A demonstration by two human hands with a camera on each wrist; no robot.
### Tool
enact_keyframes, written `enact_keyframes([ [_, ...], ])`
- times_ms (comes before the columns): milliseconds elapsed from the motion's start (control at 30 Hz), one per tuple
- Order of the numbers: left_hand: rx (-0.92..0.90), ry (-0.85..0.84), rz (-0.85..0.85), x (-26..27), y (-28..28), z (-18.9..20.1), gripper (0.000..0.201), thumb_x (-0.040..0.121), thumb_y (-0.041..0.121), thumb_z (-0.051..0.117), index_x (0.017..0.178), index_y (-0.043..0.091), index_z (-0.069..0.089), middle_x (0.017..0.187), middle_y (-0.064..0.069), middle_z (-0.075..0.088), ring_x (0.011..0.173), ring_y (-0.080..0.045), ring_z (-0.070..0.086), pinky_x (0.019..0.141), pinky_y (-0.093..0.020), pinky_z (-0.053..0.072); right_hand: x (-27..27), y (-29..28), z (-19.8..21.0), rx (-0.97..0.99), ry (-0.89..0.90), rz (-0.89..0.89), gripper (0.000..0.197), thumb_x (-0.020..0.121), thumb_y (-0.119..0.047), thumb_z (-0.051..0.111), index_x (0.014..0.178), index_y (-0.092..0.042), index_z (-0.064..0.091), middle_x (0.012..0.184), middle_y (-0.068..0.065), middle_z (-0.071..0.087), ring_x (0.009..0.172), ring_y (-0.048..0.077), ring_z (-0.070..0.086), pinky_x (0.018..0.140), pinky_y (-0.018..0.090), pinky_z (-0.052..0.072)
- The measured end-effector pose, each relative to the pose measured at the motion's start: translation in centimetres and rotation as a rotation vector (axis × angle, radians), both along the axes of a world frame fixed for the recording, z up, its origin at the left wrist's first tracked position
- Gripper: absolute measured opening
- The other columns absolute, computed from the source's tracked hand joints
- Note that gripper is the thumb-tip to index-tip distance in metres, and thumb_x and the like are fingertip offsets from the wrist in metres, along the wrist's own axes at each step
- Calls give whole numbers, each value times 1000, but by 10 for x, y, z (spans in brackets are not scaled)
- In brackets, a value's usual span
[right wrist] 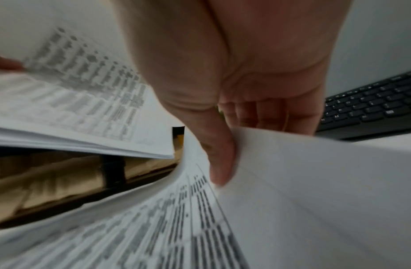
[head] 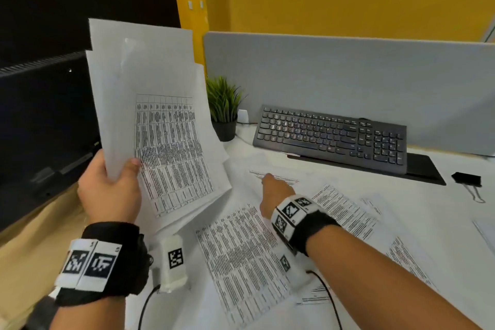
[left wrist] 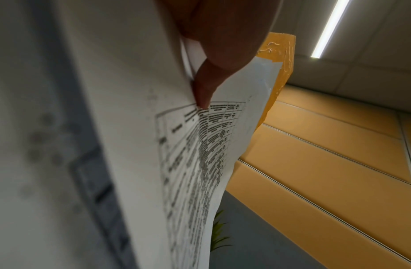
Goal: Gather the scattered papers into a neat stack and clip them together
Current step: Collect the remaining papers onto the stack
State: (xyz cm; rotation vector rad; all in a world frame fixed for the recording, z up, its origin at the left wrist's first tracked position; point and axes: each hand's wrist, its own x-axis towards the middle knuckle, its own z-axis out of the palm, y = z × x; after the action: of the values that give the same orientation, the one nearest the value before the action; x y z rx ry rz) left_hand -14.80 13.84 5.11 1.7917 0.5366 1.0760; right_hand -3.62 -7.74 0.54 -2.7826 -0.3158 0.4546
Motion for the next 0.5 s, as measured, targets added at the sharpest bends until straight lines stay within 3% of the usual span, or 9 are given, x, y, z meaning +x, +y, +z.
enact_keyframes([
  [100,32,3,28,-3,7,2,27,87,13,62,114,13,61,101,-1,61,96,-22,58,82,-37,47,23,11,3,-106,-89,100,36,87,-5,53,123,-4,52,119,14,57,106,30,58,87,35,50],
  [167,45,6,33,-6,12,2,26,86,13,62,112,14,61,100,-1,61,96,-24,59,83,-39,48,34,16,-5,-207,-61,146,47,82,-17,65,125,-7,50,123,12,51,114,31,52,93,40,48],
  [233,25,3,40,-9,17,1,27,87,12,62,113,14,61,101,-1,62,96,-23,60,85,-38,48,40,19,-12,-263,-15,152,53,81,-26,66,128,-10,47,127,12,47,118,32,48,95,41,45],
  [300,12,-1,59,-12,23,0,28,87,10,62,114,13,61,102,-2,62,96,-22,60,84,-35,46,42,18,-13,-211,1,129,50,85,-21,60,131,-11,46,128,13,48,118,32,49,97,39,46],
  [433,21,-4,87,-14,28,-2,28,86,11,62,114,10,61,101,-2,62,96,-23,60,82,-33,45,51,5,-12,-47,14,22,45,87,-5,54,130,-10,43,127,13,53,111,30,56,87,30,47],
  [500,20,-4,78,-14,28,-2,27,87,12,62,114,11,60,101,-1,61,94,-20,59,81,-33,45,52,-5,-4,30,1,-19,45,86,-5,55,129,-13,44,129,12,53,112,29,56,90,31,48],
])
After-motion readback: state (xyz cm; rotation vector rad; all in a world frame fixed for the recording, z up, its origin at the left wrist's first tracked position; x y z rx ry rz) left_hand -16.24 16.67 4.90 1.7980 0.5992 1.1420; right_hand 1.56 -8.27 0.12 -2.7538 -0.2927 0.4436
